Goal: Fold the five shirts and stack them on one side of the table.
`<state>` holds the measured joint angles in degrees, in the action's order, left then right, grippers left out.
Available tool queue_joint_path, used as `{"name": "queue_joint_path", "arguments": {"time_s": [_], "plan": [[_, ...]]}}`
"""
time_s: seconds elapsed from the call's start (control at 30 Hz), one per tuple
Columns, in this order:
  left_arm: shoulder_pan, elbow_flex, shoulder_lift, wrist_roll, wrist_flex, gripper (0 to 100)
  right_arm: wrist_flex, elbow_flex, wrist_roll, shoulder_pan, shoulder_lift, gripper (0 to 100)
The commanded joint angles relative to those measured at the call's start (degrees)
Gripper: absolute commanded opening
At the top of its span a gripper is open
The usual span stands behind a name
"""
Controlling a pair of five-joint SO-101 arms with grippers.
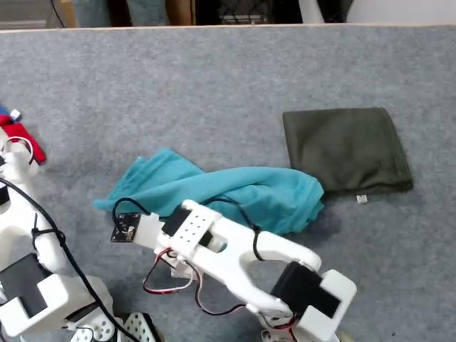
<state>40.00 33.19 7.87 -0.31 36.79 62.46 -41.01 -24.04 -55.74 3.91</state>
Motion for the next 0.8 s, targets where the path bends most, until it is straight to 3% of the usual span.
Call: {"name": "queue_joint_path", "arguments": {"time_s": [0.0,0.2,0.4,0.77], "plan": [[0.31,-0.04,2.9,0.44,-1.05,3,-2.02,-0.31,0.26,-0.35,5.76,21.0],[0.31,-0.04,2.9,0.44,-1.05,3,-2.37,-0.4,0.35,0.53,6.29,1.5],[0.31,-0.04,2.9,0.44,-1.05,3,0.7,1.8,0.44,6.86,4.97,2.0],[0.31,-0.13,2.64,0.44,-1.14,3,21.1,18.51,0.09,14.51,-17.45,1.8]]}}
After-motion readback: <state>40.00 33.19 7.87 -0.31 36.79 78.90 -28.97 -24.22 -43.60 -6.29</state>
